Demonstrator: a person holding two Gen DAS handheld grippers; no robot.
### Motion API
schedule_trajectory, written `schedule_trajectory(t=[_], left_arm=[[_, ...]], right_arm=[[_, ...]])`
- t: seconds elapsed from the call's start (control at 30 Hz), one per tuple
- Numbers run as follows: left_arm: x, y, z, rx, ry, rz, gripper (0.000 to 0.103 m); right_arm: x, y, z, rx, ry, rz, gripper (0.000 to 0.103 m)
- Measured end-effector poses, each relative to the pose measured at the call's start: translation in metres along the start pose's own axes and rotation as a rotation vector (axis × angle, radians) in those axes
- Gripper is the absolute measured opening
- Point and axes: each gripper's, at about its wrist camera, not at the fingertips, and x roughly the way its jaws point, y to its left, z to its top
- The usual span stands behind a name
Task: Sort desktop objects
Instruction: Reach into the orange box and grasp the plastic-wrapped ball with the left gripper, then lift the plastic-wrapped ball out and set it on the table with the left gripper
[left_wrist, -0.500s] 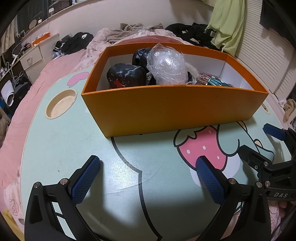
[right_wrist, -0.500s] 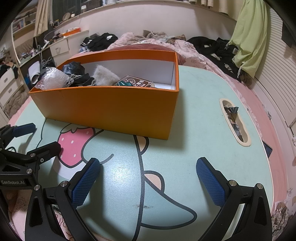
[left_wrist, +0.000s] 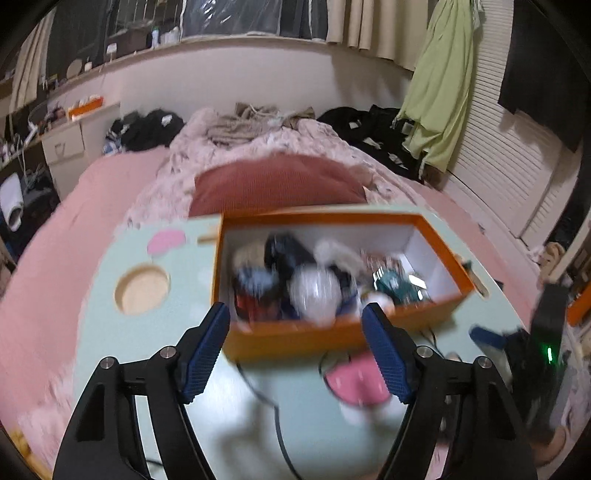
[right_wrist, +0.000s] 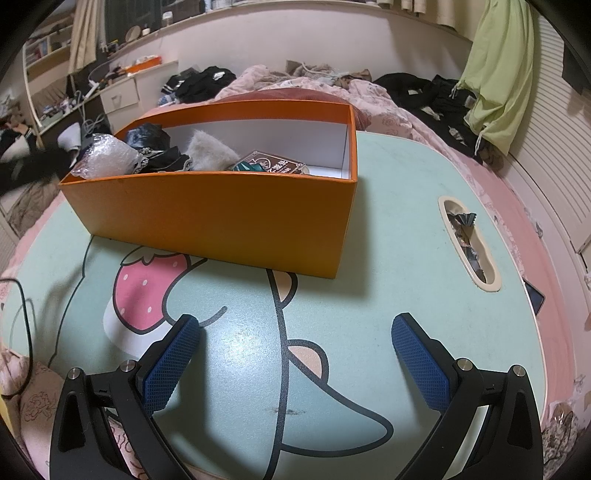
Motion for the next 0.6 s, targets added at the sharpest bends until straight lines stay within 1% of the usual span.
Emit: schedule_trajectory(t=[0.03,0.13,0.17,0.2,0.23,0.27,0.3,0.33,0.4,0.43,0.47,0.53,0.6], left_arm=[[0.008,-0.004,0.007,0.024,0.007,0.005,0.069],[0.041,-0.013,0.013,0.048,0.077,-0.014,0.051],[0.047,-0.013,0.011,0.059,0.068,0.007,0.043],[0.047,-0.016,0.012,0.080,0.040,0.052,0.027],[0.049,-0.018,0.012,0.073,0.057,0.057,0.027],[0.047,-0.016,0.014,0.053,0.050,0.028,0.024],[0.041,-0.013,0.015,0.031,0.033,0.000,0.024],[0.028,-0.012,0.014,0.025,-0.002,-0.013,0.024],[0.007,-0.013,0.012,0.036,-0.055,-0.001,0.024],[0.000,-0.013,0.011,0.035,-0.068,-0.006,0.024],[-0.013,-0.012,0.007,0.023,-0.082,-0.028,0.024],[-0.023,-0.010,0.000,0.008,-0.082,-0.063,0.024],[-0.024,-0.015,-0.013,0.009,-0.064,-0.091,0.024]], right_arm=[[0.000,0.000,0.000,0.000,0.000,0.000,0.103],[0.000,-0.001,0.000,0.000,0.000,0.000,0.103],[0.000,-0.001,0.000,-0.002,-0.001,-0.001,0.103],[0.000,-0.001,0.000,0.000,-0.002,0.001,0.103],[0.000,-0.001,0.000,-0.001,-0.002,0.001,0.103],[0.000,-0.001,0.000,-0.001,-0.002,-0.001,0.103],[0.001,-0.002,0.000,-0.001,-0.002,0.000,0.103],[0.001,-0.002,0.000,-0.001,-0.002,0.000,0.103],[0.001,-0.002,0.000,-0.001,-0.002,0.000,0.103],[0.001,-0.002,0.000,-0.001,-0.002,0.000,0.103],[0.001,-0.002,0.000,-0.001,-0.002,0.000,0.103],[0.000,-0.002,0.000,-0.001,-0.003,0.000,0.103],[0.000,-0.002,0.000,-0.001,-0.003,0.000,0.103]])
